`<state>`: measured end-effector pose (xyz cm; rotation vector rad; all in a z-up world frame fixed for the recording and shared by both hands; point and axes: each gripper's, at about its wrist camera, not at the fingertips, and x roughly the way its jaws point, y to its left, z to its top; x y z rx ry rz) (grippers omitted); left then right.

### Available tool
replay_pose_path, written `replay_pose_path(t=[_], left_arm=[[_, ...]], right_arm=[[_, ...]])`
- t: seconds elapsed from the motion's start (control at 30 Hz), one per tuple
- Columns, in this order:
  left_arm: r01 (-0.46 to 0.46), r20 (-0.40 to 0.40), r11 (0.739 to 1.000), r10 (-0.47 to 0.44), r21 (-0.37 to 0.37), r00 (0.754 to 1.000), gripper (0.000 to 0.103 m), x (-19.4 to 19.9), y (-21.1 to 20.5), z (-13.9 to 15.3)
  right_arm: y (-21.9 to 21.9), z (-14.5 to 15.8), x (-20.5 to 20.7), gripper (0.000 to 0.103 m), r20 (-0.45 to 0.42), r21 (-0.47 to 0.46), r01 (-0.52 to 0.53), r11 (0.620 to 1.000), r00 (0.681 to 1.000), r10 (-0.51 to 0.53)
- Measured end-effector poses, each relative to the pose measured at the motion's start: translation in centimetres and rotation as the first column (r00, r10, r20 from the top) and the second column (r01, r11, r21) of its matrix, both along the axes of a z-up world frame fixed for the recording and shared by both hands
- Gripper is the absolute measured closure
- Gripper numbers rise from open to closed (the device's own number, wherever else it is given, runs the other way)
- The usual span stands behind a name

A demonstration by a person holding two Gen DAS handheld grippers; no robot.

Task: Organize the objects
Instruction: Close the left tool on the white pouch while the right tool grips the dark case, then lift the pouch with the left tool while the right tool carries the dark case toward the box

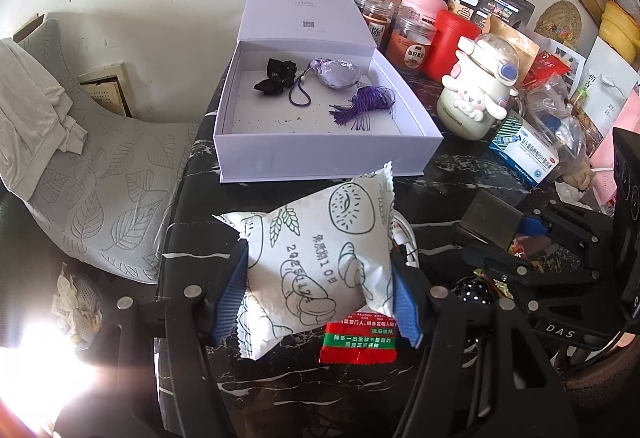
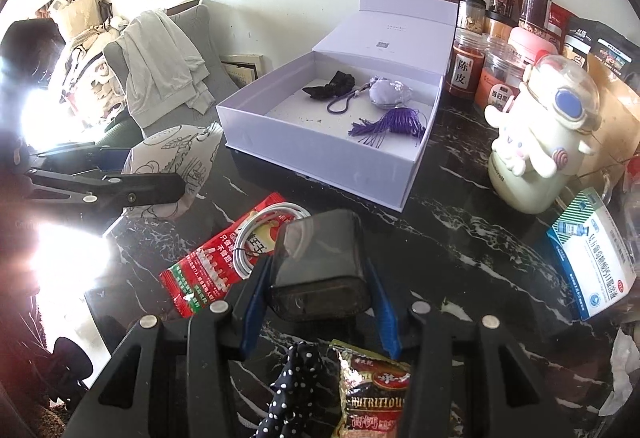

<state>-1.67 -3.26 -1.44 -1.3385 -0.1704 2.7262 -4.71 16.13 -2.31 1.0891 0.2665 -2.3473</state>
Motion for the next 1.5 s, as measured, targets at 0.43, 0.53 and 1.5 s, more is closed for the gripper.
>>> replay_pose_path(t=[0.43,0.53,1.5], left_arm=[[0.020,-0.050,0.999,-0.021,-0.026,0.999,0.041,1.1,1.3,3.9],[0.026,-0.056,0.999,-0.027,-0.030,0.998,0.041,0.7,1.6,4.6],[0.064,-0.041,0.995,-0.067,-0.075,0.997,0.041,-10.7,0.5,6.6]], right_arm=[[0.4,3.0,1.8,0.056,-0.056,-0.015,-0.016,1.000,0.998,0.015],[0.4,3.5,1.5,0.056,-0.063,-0.019,-0.023,1.000,0.998,0.022],[-3.1,6.5,-8.1,0.056,-0.115,0.048,-0.107,0.993,0.987,0.112]])
